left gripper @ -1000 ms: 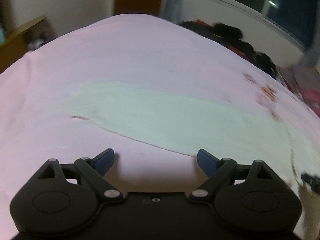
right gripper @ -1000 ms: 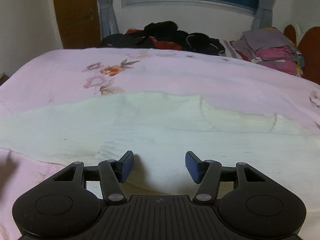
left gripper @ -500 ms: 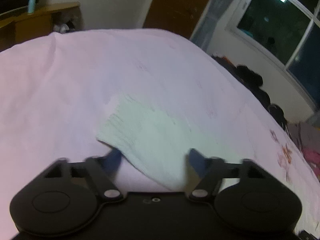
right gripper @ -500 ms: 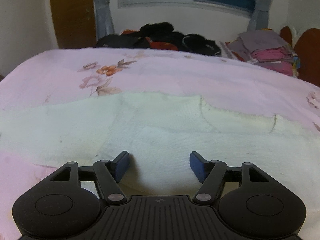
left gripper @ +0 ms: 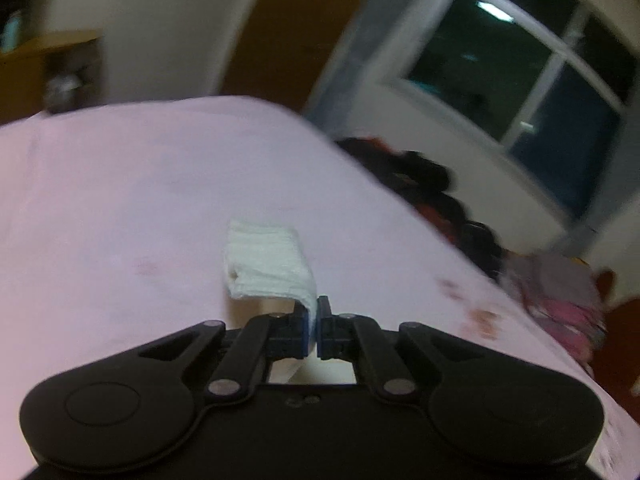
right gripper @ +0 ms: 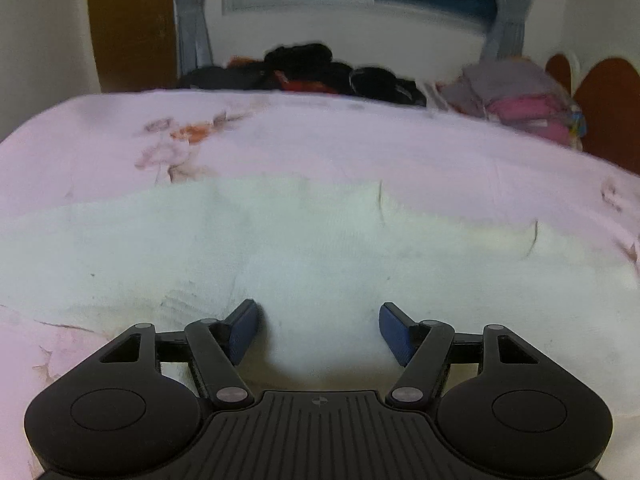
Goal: Fold small clothes
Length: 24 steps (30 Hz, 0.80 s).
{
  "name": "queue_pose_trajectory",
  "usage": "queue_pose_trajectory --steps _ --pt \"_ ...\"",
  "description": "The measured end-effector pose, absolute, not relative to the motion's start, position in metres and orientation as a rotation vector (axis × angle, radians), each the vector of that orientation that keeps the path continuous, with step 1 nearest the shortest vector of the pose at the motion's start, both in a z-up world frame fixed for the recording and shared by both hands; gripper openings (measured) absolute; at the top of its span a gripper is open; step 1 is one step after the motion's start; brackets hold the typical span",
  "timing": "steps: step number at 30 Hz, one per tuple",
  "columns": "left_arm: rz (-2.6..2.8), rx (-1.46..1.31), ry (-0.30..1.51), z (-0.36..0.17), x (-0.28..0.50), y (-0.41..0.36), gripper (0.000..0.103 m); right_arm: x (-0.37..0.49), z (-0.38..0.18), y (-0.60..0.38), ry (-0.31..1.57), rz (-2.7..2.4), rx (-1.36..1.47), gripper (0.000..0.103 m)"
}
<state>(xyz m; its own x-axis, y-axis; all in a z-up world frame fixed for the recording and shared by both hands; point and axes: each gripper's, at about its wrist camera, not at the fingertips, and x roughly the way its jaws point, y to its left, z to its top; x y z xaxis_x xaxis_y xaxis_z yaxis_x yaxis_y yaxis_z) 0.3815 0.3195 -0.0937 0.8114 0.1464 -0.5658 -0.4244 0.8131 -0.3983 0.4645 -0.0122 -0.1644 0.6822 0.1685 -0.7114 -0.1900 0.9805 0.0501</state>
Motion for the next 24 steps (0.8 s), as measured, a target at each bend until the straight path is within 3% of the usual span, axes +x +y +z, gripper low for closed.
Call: queue_pose_trajectory --steps 8,17,19,20,22,23,24 --pt "-0.022 -0.44 0.556 -0.059 0.423 0.173 0.003 0.444 -0.14 -0.073 0.744 0.171 0.11 0.066" --pt "-0.271 -0.299 0.715 -0.111 0.455 0.006 0.005 0.41 -0.124 -0.177 0.754 0.06 0.176 0.066" --pt "-0.295 -0.226 0.763 -0.13 0.456 -0.019 0.01 0.405 -0.123 -0.193 0.761 0.047 0.181 0.067" --pt "-0.303 -0.198 0.785 -0.137 0.456 -0.027 0.019 0.401 -0.123 -0.2 0.762 0.045 0.187 0.067" --pt "-0.317 -0.154 0.829 -0.148 0.459 -0.034 0.028 0.398 -0.123 -0.208 0.762 0.04 0.194 0.067" --pt "-0.318 -0.144 0.844 -0.148 0.461 -0.032 0.037 0.397 -0.122 -0.211 0.762 0.045 0.201 0.067" --pt "-0.316 -0.142 0.852 -0.149 0.458 -0.031 0.054 0.397 -0.122 -0.212 0.763 0.049 0.207 0.067"
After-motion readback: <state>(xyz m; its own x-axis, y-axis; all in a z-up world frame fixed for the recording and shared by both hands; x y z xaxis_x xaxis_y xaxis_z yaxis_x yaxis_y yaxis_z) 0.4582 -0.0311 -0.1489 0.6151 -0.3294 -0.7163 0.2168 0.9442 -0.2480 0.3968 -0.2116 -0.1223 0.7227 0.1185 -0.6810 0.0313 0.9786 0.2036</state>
